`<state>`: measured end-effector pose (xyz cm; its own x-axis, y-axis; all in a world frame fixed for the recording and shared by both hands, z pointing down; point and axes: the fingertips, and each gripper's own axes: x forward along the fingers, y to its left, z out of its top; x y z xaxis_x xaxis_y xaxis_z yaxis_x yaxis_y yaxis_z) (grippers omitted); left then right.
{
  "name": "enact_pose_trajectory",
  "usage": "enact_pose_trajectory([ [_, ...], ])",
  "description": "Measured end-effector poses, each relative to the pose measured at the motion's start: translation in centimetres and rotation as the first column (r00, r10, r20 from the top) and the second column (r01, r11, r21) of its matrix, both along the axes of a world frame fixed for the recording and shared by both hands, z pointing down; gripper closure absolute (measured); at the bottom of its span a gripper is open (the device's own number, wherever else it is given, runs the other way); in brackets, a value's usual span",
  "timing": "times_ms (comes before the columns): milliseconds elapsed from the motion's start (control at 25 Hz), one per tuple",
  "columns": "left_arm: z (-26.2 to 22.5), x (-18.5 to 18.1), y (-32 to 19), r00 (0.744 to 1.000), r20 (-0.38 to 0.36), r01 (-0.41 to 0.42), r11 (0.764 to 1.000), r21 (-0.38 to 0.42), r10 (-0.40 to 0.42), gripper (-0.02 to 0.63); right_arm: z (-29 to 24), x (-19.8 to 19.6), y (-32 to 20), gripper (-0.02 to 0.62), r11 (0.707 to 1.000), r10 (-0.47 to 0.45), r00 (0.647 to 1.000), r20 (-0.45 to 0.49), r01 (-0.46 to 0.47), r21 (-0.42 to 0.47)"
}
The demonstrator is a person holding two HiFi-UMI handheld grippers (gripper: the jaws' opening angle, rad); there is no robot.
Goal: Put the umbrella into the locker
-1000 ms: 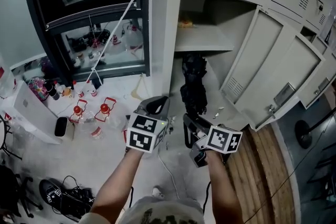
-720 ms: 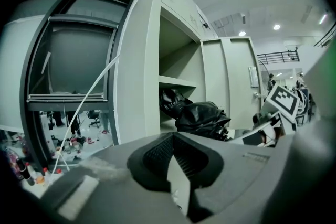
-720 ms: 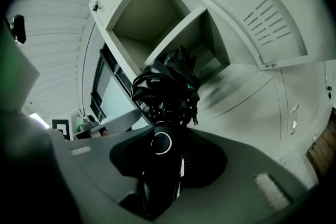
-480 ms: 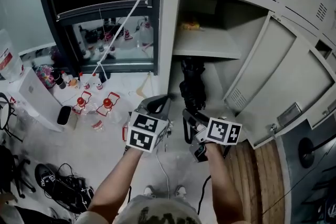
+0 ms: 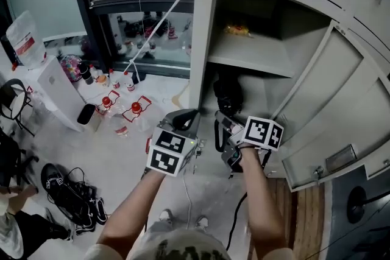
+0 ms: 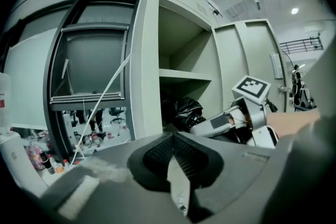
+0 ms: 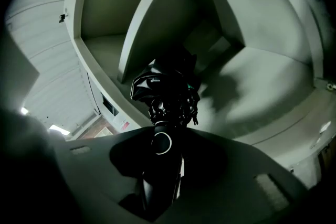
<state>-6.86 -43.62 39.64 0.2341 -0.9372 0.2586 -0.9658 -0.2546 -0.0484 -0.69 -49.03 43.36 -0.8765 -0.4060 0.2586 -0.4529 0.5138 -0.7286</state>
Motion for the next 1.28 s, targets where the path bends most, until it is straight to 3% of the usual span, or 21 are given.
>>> enact_pose_trajectory([
  [360, 0.4, 0.5, 0.5, 0.997, 0.037, 0.066, 0.998, -0.012, -0.066, 0.601, -0.5, -1.8, -4.0, 0.460, 0.995, -0.035, 0.997, 0.063, 0.040, -0.093],
  [680, 0.7, -0.3, 0.9, 0.989, 0.079, 0.124, 0.992, -0.023, -0.121, 0.601, -0.8, -4.3, -6.8, 0.454, 0.979, 0.003, 0.989, 0.146, 0.027, -0.202],
  [920, 1.1, -0.8, 0.7, 0.985, 0.099, 0.148, 0.988, -0.033, -0.144, 0.601, -0.2, -5.4, -8.9, 0.451, 0.967, 0.027, 0.990, 0.140, 0.010, -0.256],
  [1280, 1.6, -1.7, 0.2, 0.984, 0.108, 0.150, 0.988, -0.046, -0.144, 0.601, 0.4, -6.5, -10.8, 0.448, 0.972, 0.041, 0.999, 0.025, -0.034, -0.232],
])
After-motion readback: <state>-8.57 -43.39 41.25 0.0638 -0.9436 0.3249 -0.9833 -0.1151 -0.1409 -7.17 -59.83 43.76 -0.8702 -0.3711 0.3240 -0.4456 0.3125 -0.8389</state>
